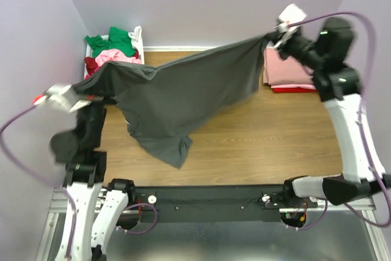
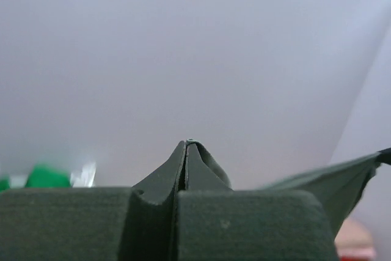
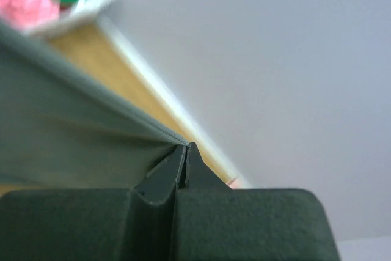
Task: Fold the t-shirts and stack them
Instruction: Flatten the tshirt out, then fold the tshirt
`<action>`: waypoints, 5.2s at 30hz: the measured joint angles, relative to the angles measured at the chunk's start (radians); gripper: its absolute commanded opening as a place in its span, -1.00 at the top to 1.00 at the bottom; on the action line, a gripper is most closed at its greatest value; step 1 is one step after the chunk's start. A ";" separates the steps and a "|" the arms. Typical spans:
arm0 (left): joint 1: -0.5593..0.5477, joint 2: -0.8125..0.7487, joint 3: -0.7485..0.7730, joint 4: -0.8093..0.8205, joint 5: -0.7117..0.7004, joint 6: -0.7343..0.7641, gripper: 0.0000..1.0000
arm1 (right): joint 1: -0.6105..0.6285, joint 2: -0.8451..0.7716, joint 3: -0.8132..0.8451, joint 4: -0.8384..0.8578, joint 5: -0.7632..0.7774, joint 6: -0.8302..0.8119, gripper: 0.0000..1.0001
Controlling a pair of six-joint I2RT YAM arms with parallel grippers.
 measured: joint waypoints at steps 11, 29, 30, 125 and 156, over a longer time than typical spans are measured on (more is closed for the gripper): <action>0.001 -0.118 0.420 0.061 0.115 -0.114 1.00 | -0.001 -0.248 0.571 -0.139 0.003 0.038 0.99; 0.001 0.392 -0.226 0.248 0.069 -0.151 1.00 | -0.007 0.164 -0.115 0.092 0.109 0.028 0.99; 0.001 0.491 -0.237 0.253 0.064 -0.152 1.00 | -0.008 0.226 -0.167 0.128 0.109 0.031 0.99; -0.179 0.490 -0.185 -0.190 0.122 -0.152 1.00 | -0.110 0.557 -0.352 0.431 0.122 -0.027 0.98; -0.210 0.313 -0.295 -0.283 0.069 -0.259 1.00 | -0.138 0.449 -0.514 0.430 0.073 -0.097 0.90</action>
